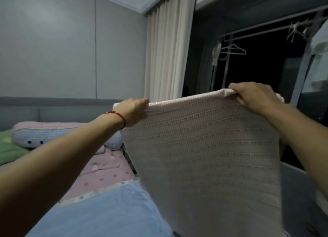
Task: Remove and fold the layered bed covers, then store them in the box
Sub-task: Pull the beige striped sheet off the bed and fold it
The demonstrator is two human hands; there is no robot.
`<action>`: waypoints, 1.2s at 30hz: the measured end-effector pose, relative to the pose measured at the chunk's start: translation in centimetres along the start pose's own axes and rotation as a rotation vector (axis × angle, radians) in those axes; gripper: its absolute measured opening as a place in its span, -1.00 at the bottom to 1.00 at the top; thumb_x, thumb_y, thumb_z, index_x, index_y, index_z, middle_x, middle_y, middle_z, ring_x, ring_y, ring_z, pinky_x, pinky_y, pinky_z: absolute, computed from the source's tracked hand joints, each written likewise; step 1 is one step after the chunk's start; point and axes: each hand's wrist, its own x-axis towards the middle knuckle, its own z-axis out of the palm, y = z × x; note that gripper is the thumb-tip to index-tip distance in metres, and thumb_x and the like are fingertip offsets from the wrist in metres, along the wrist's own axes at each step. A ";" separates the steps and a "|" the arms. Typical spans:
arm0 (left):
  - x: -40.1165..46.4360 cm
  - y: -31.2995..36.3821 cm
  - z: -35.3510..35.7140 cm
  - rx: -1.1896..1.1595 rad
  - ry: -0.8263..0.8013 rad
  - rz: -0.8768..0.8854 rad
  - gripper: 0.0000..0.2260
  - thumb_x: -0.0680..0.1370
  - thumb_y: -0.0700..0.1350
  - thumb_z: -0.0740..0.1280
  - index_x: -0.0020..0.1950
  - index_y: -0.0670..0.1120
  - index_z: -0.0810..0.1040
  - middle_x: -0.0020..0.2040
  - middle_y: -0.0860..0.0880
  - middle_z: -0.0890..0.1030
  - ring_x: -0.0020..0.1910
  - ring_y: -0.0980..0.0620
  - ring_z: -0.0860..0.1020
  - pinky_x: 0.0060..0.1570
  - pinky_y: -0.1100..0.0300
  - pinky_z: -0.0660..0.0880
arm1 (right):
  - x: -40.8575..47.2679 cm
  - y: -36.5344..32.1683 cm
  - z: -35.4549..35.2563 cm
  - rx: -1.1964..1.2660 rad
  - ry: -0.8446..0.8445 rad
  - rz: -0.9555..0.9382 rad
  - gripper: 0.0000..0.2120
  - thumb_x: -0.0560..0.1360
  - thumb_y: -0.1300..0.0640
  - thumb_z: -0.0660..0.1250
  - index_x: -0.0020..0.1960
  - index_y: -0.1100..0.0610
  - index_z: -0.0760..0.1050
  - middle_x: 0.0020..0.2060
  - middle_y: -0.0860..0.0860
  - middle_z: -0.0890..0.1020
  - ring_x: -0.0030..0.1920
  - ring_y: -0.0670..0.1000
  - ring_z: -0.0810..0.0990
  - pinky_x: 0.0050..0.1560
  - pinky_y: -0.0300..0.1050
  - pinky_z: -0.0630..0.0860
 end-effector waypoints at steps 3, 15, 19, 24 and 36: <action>-1.1 -3.2 -7.1 0.136 0.123 -0.079 -0.77 0.54 0.08 0.40 0.11 0.01 0.50 0.07 -0.16 0.63 0.02 -0.24 0.59 -0.15 0.07 0.43 | 3.5 -4.1 -4.6 0.026 0.089 -0.016 -0.90 0.59 0.08 0.23 0.09 -0.07 0.42 0.05 0.11 0.62 0.01 0.25 0.61 -0.13 0.06 0.45; -15.7 -17.7 -24.5 0.265 0.144 -0.131 -0.70 0.58 0.18 0.32 -0.03 -0.05 0.43 -0.06 -0.14 0.60 0.02 -0.22 0.54 -0.13 0.01 0.41 | 6.2 -20.8 -10.7 0.608 -0.074 -0.206 -0.81 0.64 -0.08 0.26 -0.11 -0.31 0.54 -0.20 -0.14 0.65 -0.10 -0.03 0.64 -0.05 -0.01 0.50; -20.2 -21.0 -26.2 0.070 -0.115 -0.162 -0.70 0.55 0.17 0.36 -0.15 -0.05 0.50 -0.22 -0.04 0.60 -0.15 -0.12 0.59 -0.19 0.07 0.45 | 5.2 -24.8 -9.6 0.914 -0.467 -0.228 -0.78 0.60 -0.09 0.32 0.10 -0.06 0.69 0.00 -0.03 0.75 0.05 0.02 0.72 0.13 0.04 0.59; -24.3 -23.6 -24.8 -0.327 -0.555 -0.287 -0.71 0.49 0.09 0.46 0.13 -0.02 0.65 0.01 -0.02 0.73 -0.01 -0.03 0.70 0.03 -0.01 0.64 | 6.1 -27.3 -6.3 0.957 -0.847 -0.263 -0.65 0.57 -0.09 0.34 0.09 0.17 0.70 0.03 0.19 0.73 0.03 0.18 0.71 0.12 0.09 0.59; -17.4 -35.1 -9.2 0.374 -0.596 -0.728 -0.88 0.50 -0.04 0.41 -0.01 -0.03 0.63 0.07 -0.12 0.66 0.02 -0.14 0.64 0.07 0.07 0.57 | 18.9 -41.6 15.5 0.490 -0.469 -0.495 -0.71 0.48 -0.18 0.22 -0.08 0.02 0.53 -0.21 -0.02 0.64 -0.10 0.15 0.64 -0.07 0.05 0.58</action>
